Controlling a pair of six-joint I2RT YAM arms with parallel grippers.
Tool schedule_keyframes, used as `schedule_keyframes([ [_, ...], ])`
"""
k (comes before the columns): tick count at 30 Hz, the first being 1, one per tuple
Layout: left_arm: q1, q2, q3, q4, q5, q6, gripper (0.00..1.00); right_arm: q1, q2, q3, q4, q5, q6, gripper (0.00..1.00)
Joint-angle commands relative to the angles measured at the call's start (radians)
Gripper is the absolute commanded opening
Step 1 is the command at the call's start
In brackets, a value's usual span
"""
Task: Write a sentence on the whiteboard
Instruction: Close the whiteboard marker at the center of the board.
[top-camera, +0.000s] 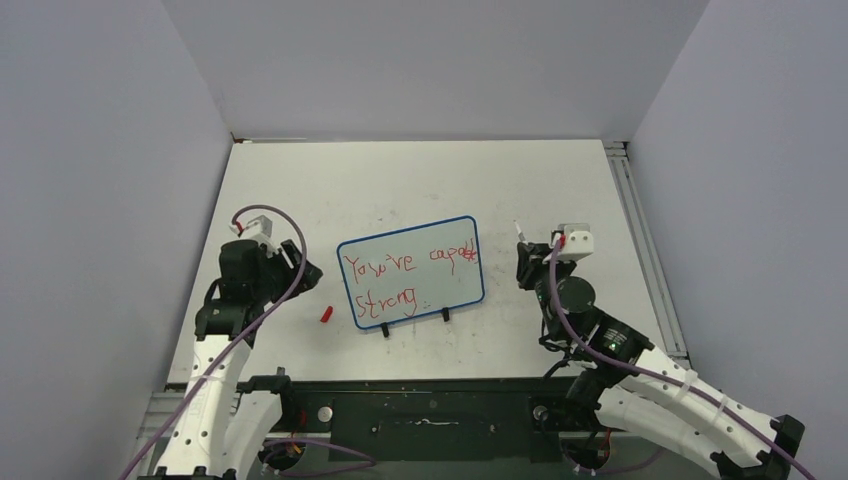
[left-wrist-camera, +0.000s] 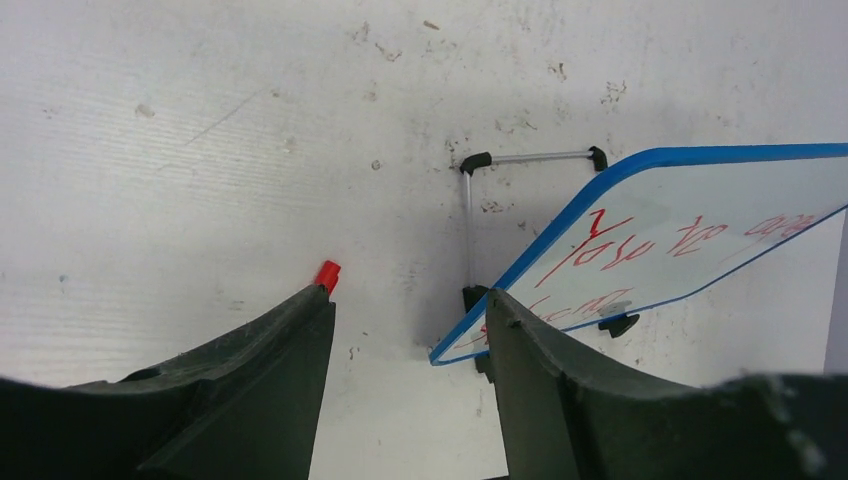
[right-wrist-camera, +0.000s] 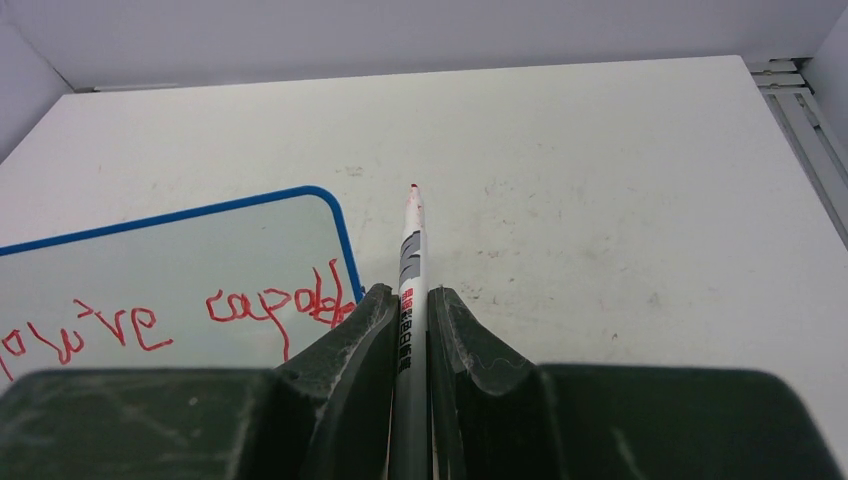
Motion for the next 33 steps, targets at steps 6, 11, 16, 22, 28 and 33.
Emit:
schedule_keyframes([
  [6,-0.058,0.163,0.03,-0.112,-0.097,-0.08,0.53,-0.056,-0.114,-0.023,-0.055,-0.038,0.056,0.05],
  [11,-0.091,0.301,0.031,-0.106,-0.084,-0.067,0.47,-0.057,-0.177,-0.026,-0.073,0.008,0.068,0.06],
  [16,-0.131,0.421,0.033,-0.11,-0.083,-0.067,0.45,-0.057,-0.199,-0.03,-0.065,0.0,0.064,0.06],
  [22,-0.133,0.495,0.043,-0.111,-0.151,-0.07,0.44,-0.058,-0.215,-0.037,-0.061,-0.017,0.063,0.06],
  [28,-0.133,0.531,0.039,-0.084,-0.195,-0.054,0.45,-0.058,-0.223,-0.041,-0.057,-0.017,0.059,0.07],
  [33,-0.133,0.607,0.044,-0.063,-0.134,-0.023,0.45,-0.057,-0.22,-0.043,-0.056,-0.016,0.057,0.08],
])
